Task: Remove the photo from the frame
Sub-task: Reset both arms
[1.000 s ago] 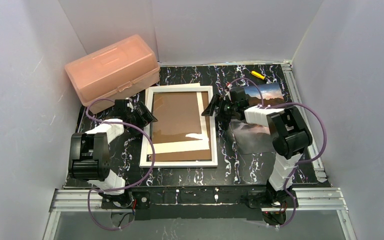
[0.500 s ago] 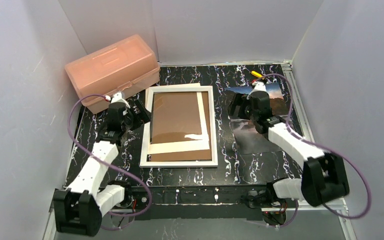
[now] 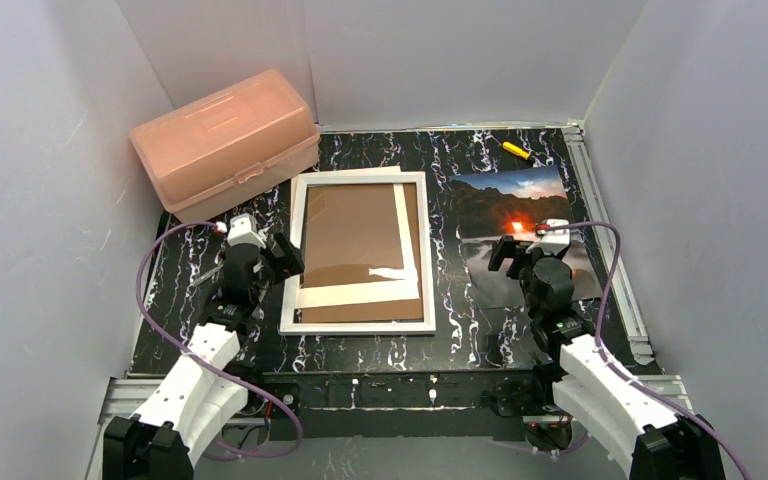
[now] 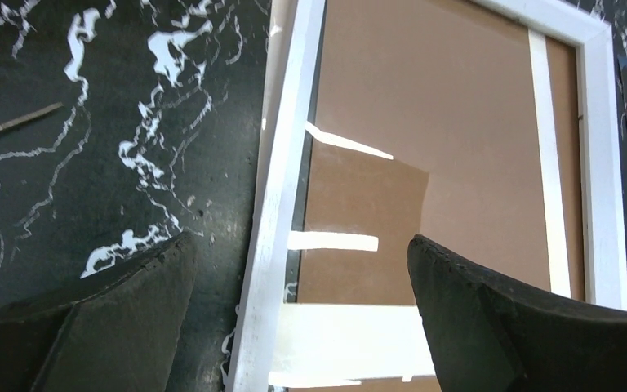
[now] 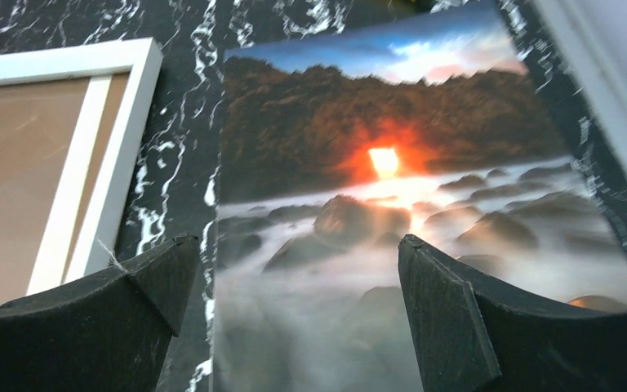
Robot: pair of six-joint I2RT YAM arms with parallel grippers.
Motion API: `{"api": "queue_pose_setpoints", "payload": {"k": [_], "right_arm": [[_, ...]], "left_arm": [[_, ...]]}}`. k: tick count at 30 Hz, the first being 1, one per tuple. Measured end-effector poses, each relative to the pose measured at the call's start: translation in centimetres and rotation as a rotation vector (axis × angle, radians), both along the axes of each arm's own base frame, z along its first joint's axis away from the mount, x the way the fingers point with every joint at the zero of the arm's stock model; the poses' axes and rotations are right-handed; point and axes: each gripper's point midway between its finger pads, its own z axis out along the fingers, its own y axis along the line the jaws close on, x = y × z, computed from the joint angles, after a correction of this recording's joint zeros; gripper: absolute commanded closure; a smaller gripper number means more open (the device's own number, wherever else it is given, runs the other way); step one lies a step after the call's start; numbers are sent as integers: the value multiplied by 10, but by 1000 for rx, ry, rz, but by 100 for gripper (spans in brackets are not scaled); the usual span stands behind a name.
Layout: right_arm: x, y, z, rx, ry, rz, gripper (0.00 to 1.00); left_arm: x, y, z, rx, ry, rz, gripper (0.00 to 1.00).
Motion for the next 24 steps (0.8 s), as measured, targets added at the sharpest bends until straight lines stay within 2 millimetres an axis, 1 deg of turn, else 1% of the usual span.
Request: {"api": "queue_pose_setpoints", "payload": {"k": [3, 5, 7, 11, 12, 16, 18, 19, 20, 22, 24], "right_arm": [[2, -10, 6, -64, -57, -29, 2], [7, -16, 4, -110, -59, -54, 2], [12, -22, -3, -162, -44, -79, 1], [22, -37, -30, -243, -2, -133, 1], [24, -42, -39, -255, 11, -146, 1], [30, -58, -88, -340, 121, -174, 2], [30, -62, -102, -360, 153, -175, 5], [32, -64, -105, -359, 155, -182, 7], [35, -67, -106, -350, 141, -195, 2], [41, -74, -106, -337, 124, -222, 1], [47, -75, -102, -330, 115, -230, 1]], "left_arm": [[6, 4, 7, 18, -52, 21, 2], [9, 8, 11, 28, -81, 40, 2], [12, 12, 12, 43, -95, 61, 2], [18, 19, 7, 86, -93, 91, 2], [19, 21, 6, 102, -89, 95, 2], [22, 31, 3, 166, -85, 120, 2], [25, 36, 4, 197, -92, 136, 2], [26, 39, 5, 212, -96, 144, 2], [27, 41, 5, 224, -99, 151, 2], [30, 47, 5, 239, -103, 169, 2], [32, 57, 5, 238, -112, 199, 2]]}}
